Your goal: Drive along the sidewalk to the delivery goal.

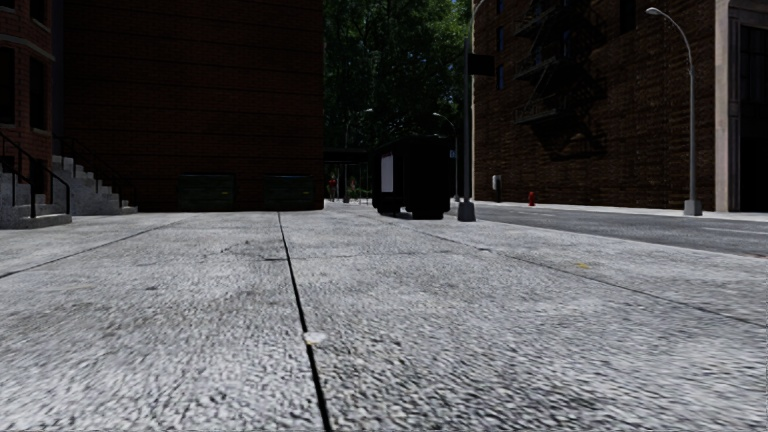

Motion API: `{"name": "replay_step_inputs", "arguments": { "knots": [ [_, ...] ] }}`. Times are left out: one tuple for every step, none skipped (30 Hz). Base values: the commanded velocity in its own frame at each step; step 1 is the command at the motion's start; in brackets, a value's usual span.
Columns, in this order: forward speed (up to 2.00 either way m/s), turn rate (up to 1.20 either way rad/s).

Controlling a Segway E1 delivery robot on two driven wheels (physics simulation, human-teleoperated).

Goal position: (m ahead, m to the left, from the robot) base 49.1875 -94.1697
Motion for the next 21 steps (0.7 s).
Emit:
{"name": "replay_step_inputs", "arguments": {
  "knots": [
    [2.0,0.0],
    [2.0,0.0],
    [2.0,0.0],
    [2.0,0.0],
    [2.0,0.0],
    [2.0,0.0],
    [2.0,0.0],
    [2.0,0.0],
    [2.0,0.0],
    [2.0,0.0],
    [2.0,0.0],
    [2.0,0.0],
    [2.0,0.0],
    [2.0,0.0],
    [2.0,0.0],
    [2.0,0.0],
    [2.0,0.0],
    [2.0,0.0],
    [2.0,0.0],
    [2.0,0.0],
    [2.0,0.0]
  ]
}}
